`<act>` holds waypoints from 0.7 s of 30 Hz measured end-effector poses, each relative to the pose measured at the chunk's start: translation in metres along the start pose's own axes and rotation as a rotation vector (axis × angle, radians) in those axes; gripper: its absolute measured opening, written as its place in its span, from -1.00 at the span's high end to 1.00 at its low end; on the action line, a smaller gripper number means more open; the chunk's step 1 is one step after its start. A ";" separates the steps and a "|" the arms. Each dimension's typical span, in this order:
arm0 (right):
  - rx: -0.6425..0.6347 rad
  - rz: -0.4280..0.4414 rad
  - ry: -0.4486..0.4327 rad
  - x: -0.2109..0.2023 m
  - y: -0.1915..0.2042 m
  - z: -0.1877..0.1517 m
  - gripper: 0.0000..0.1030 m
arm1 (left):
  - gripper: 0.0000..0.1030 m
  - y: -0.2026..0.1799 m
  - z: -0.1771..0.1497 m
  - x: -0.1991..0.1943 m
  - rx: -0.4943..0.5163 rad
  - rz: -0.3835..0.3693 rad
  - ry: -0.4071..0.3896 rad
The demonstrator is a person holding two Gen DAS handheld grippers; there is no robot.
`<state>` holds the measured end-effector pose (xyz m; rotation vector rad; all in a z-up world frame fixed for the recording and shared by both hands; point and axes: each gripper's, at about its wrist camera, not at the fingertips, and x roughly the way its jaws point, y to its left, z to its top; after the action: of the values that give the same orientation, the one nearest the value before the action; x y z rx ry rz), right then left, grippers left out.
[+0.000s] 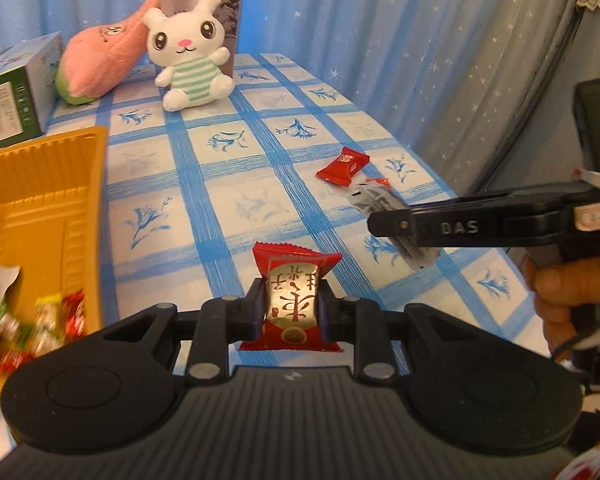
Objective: Organize snacks
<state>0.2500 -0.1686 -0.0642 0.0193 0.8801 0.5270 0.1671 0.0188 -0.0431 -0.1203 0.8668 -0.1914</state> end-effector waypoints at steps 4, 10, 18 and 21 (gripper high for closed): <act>0.019 0.023 -0.025 -0.035 0.026 -0.014 0.28 | 0.55 0.001 -0.016 -0.031 -0.041 0.004 -0.018; 0.034 0.055 -0.063 -0.074 0.063 -0.041 0.28 | 0.55 0.008 -0.041 -0.073 -0.099 0.025 -0.040; 0.011 0.062 -0.078 -0.100 0.108 -0.073 0.28 | 0.55 0.021 -0.067 -0.117 -0.144 0.080 -0.067; -0.007 0.061 -0.077 -0.102 0.122 -0.081 0.28 | 0.55 0.026 -0.074 -0.130 -0.153 0.102 -0.077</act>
<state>0.0842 -0.1241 -0.0142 0.0600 0.8045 0.5831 0.0312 0.0706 0.0018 -0.2248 0.8086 -0.0249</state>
